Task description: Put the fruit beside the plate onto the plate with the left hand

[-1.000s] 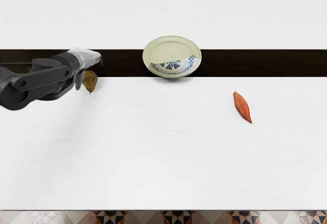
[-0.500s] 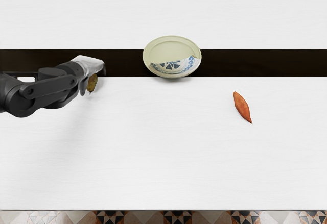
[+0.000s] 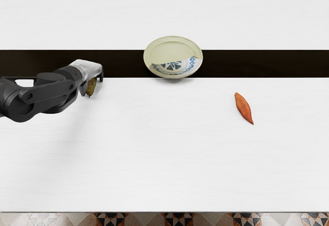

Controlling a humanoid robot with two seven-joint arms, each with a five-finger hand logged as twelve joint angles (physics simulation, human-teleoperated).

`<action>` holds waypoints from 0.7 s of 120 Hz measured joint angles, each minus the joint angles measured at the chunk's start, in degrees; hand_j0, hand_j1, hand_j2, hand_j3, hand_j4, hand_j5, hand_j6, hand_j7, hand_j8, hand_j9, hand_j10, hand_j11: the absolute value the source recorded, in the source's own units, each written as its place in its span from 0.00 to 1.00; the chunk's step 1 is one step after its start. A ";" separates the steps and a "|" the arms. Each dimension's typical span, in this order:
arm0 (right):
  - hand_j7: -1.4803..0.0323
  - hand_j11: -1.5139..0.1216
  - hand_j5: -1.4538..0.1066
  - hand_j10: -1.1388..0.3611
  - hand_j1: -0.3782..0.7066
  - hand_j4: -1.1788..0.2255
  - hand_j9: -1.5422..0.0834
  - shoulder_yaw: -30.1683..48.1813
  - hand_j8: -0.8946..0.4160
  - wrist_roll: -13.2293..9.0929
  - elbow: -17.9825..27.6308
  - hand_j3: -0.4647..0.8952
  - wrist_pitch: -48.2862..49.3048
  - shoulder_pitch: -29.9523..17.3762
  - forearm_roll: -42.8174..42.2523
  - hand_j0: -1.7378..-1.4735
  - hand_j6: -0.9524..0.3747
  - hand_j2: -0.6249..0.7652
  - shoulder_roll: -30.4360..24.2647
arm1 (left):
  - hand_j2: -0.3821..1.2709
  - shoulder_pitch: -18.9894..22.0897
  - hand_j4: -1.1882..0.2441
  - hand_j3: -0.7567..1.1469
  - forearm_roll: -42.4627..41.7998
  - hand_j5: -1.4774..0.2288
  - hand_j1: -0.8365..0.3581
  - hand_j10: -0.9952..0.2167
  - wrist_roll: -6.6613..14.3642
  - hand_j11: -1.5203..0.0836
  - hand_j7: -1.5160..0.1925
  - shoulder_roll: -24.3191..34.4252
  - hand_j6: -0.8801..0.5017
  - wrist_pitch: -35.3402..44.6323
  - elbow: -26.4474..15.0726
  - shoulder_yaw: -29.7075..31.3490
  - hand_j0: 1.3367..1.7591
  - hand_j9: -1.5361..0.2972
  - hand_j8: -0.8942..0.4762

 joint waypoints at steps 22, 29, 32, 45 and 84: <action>0.95 0.90 0.91 0.74 0.06 0.82 0.93 0.00 0.66 0.00 0.00 0.34 -0.03 0.00 0.00 0.30 0.70 0.45 0.00 | 0.34 -0.39 0.54 0.40 -0.24 0.45 0.48 0.36 0.03 0.49 0.49 -0.02 0.34 -0.23 -0.01 0.59 0.76 0.44 0.38; 0.95 0.90 0.91 0.74 0.06 0.82 0.93 0.00 0.66 0.00 0.00 0.34 -0.05 0.00 -0.01 0.30 0.70 0.45 0.00 | 0.36 -0.54 0.53 0.40 -0.27 0.46 0.47 0.36 0.09 0.48 0.50 -0.08 0.33 -0.32 0.01 0.67 0.76 0.43 0.38; 0.95 0.90 0.91 0.74 0.06 0.82 0.93 0.00 0.66 0.00 0.00 0.34 -0.06 0.00 -0.01 0.30 0.70 0.45 0.00 | 0.37 -0.66 0.52 0.40 -0.33 0.46 0.47 0.35 0.09 0.48 0.49 -0.04 0.32 -0.40 0.00 0.67 0.76 0.43 0.38; 0.95 0.90 0.91 0.74 0.06 0.82 0.93 0.00 0.66 0.00 0.00 0.34 -0.07 0.00 -0.04 0.30 0.70 0.45 0.00 | 0.41 -1.13 0.48 0.40 -0.46 0.44 0.47 0.34 0.10 0.47 0.47 0.09 0.30 -1.01 -0.07 0.63 0.76 0.42 0.34; 0.95 0.90 0.91 0.74 0.06 0.82 0.93 0.00 0.66 0.00 0.00 0.34 -0.08 0.00 -0.05 0.30 0.70 0.45 0.00 | 0.49 -4.04 0.43 0.40 -3.93 0.41 0.47 0.34 0.09 0.46 0.44 0.51 0.25 -3.49 -0.57 0.31 0.76 0.41 0.29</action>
